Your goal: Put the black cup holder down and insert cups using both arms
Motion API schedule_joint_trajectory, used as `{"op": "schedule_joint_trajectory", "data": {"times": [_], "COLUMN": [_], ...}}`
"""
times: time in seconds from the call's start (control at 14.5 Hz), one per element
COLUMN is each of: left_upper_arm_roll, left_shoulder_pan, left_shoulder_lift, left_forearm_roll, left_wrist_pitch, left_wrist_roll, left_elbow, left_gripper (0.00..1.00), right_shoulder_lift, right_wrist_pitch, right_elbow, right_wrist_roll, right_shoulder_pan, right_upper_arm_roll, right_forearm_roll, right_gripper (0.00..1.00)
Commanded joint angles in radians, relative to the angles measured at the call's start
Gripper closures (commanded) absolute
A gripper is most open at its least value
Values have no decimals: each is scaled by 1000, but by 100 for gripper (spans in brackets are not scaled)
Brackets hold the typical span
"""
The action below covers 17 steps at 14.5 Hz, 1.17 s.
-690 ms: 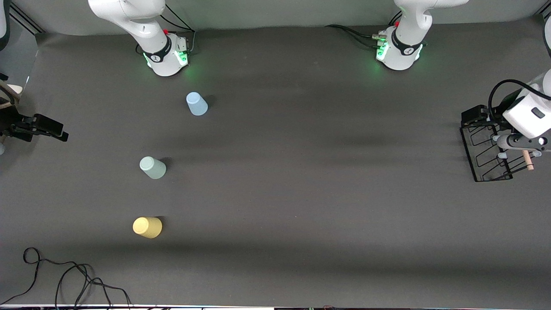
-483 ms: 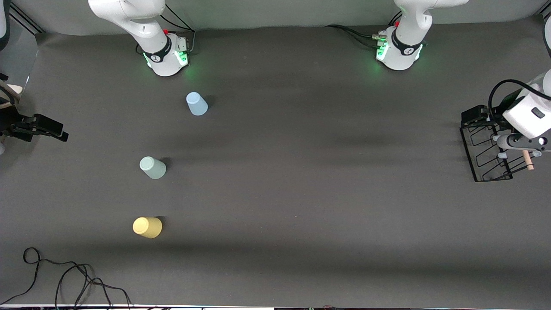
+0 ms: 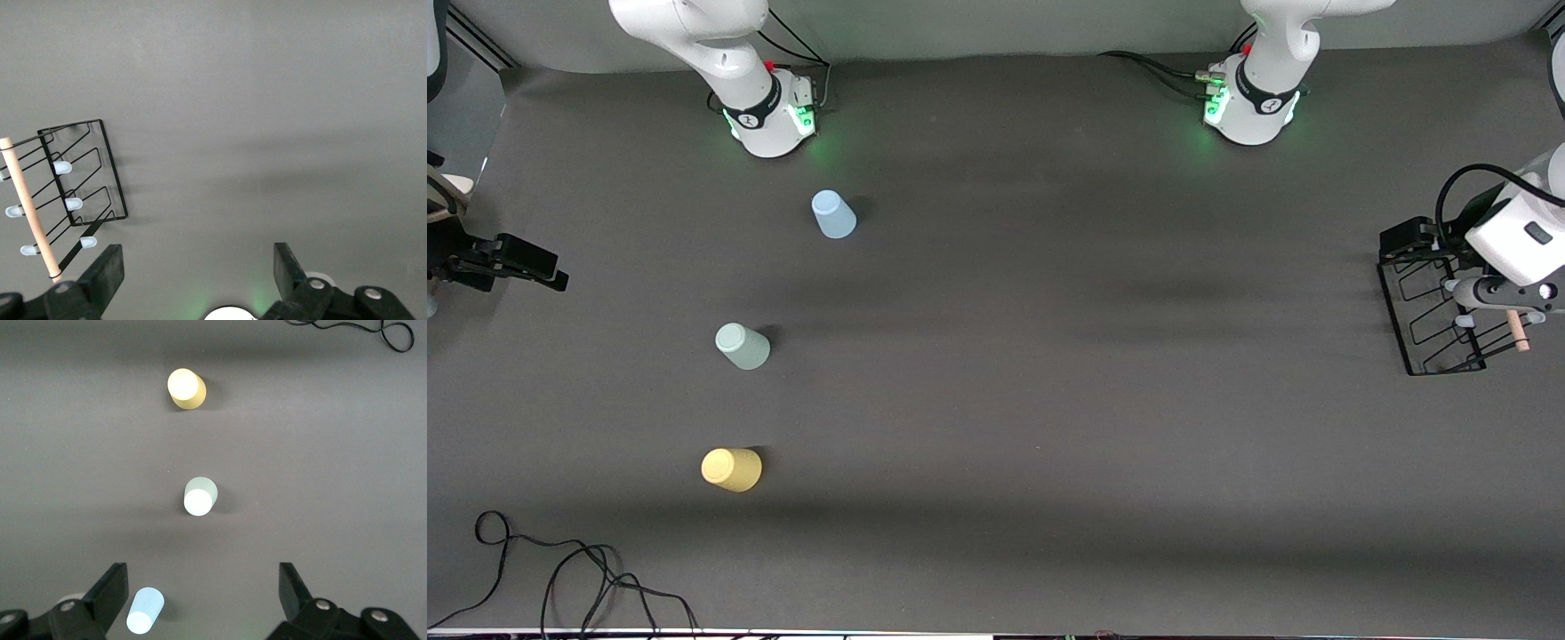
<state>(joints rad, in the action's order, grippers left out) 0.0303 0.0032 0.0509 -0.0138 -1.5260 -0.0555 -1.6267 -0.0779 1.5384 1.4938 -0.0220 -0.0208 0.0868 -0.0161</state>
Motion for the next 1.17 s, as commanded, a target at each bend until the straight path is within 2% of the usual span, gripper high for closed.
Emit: {"op": "schedule_joint_trajectory", "data": {"times": [0.0, 0.97, 1.1], "left_upper_arm_roll": [-10, -23, -27], "left_shoulder_pan": [-12, -9, 24], "left_shoulder_lift": [-19, -17, -16], "left_forearm_roll": [11, -2, -6], "left_wrist_pitch": [-5, 4, 3], "left_wrist_roll": [16, 0, -23], "left_elbow": [-16, -15, -13], "left_gripper": [0, 2, 2], "right_shoulder_lift": [15, 10, 6], "right_wrist_pitch": [-9, -9, -6], "right_elbow": [2, 6, 2], "right_wrist_roll": [-13, -10, -12], "right_shoulder_pan": [-10, -10, -10], "right_upper_arm_roll": [4, 2, 2], "right_forearm_roll": [18, 13, 13], "right_gripper": [0, 0, 0]}}
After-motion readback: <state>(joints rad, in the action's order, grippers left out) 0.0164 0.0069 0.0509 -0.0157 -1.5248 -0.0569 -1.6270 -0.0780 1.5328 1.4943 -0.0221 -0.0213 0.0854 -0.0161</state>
